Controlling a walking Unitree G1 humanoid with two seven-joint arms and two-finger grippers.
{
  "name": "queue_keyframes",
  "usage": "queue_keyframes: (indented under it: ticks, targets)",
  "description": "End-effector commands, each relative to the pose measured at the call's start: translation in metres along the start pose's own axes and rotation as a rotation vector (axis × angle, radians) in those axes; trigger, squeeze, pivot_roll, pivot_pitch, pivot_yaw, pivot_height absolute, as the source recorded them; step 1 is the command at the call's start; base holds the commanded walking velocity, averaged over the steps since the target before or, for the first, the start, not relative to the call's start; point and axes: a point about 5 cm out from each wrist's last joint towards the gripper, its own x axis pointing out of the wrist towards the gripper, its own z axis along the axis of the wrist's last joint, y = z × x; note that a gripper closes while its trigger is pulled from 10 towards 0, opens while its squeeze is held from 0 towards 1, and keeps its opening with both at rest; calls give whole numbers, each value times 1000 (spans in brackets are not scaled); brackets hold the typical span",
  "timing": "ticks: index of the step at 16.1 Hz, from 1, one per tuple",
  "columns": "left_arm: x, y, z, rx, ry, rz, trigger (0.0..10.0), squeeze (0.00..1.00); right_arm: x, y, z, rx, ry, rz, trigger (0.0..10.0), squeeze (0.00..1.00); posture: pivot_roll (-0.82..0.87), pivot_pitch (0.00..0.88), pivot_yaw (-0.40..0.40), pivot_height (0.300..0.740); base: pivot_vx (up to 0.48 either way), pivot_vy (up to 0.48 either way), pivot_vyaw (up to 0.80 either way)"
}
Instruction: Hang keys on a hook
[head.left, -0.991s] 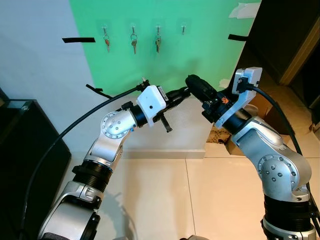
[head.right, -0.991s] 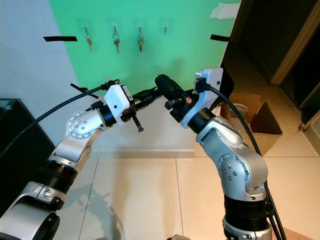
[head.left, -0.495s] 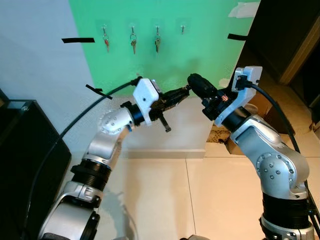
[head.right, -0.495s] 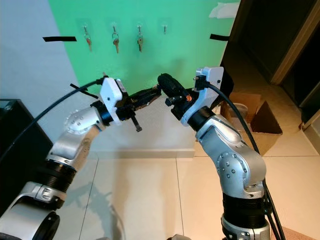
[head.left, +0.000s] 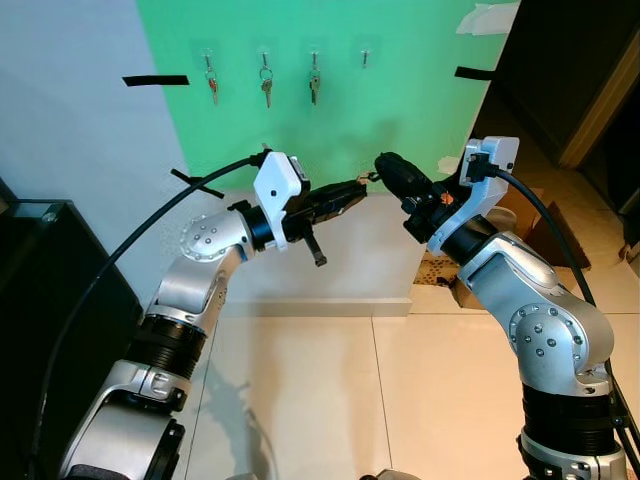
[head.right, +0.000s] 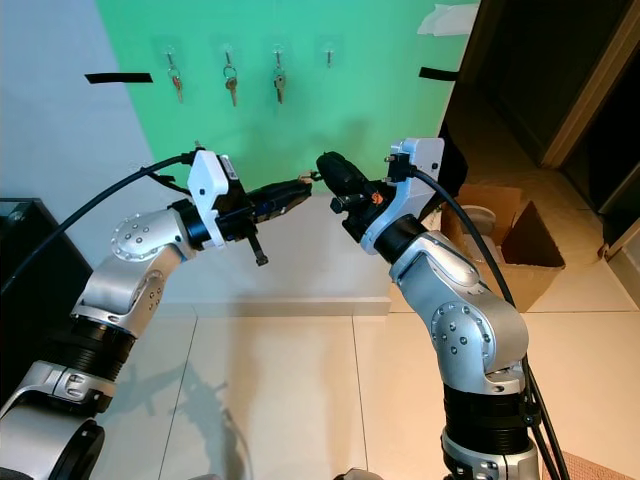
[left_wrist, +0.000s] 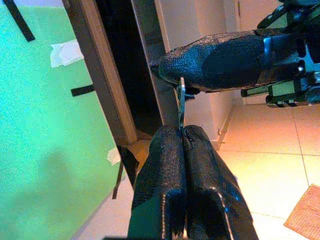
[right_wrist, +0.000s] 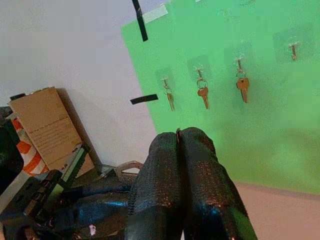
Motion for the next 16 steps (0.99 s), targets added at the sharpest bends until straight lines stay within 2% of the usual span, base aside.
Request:
queue_keyframes:
  ticks: [1, 4, 6, 7, 8, 10, 11, 16]
  targets:
    - [-13, 13, 6, 8, -11, 60, 0, 0, -6, -15, 4, -28, -20, -93, 10000, 0, -135, 0, 35, 740, 0, 0, 0]
    - [-17, 16, 9, 7, -11, 67, 39, 0, -8, -17, -1, -32, 0, -100, 10000, 0, -134, 0, 33, 740, 0, 0, 0]
    - [-21, 17, 9, 10, -5, 72, 431, 0, -9, -18, -5, -35, 14, -106, 10000, 0, -119, 0, 25, 740, 0, 0, 0]
    - [-23, 17, 9, 10, -1, 74, 0, 0, -8, -19, -7, -34, 20, -108, 10000, 0, -119, 0, 25, 740, 0, 0, 0]
    - [-25, 17, 8, 9, 6, 73, 0, 0, -8, -19, -9, -34, 24, -109, 10000, 0, -114, 0, 24, 740, 0, 0, 0]
    - [-28, 17, 1, 19, 72, 76, 0, 0, -7, -16, -8, -28, 13, -96, 10000, 0, -112, 0, 27, 740, 0, 0, 0]
    - [-29, 17, -6, 30, 122, 83, 0, 0, -6, -12, -6, -8, -5, -77, 10000, 1000, -113, 0, 33, 740, 0, 0, 0]
    - [-33, 20, -16, 47, 209, 133, 0, 0, -11, -21, 7, -11, -125, -150, 10000, 1000, -118, 0, 50, 740, 0, 0, 0]
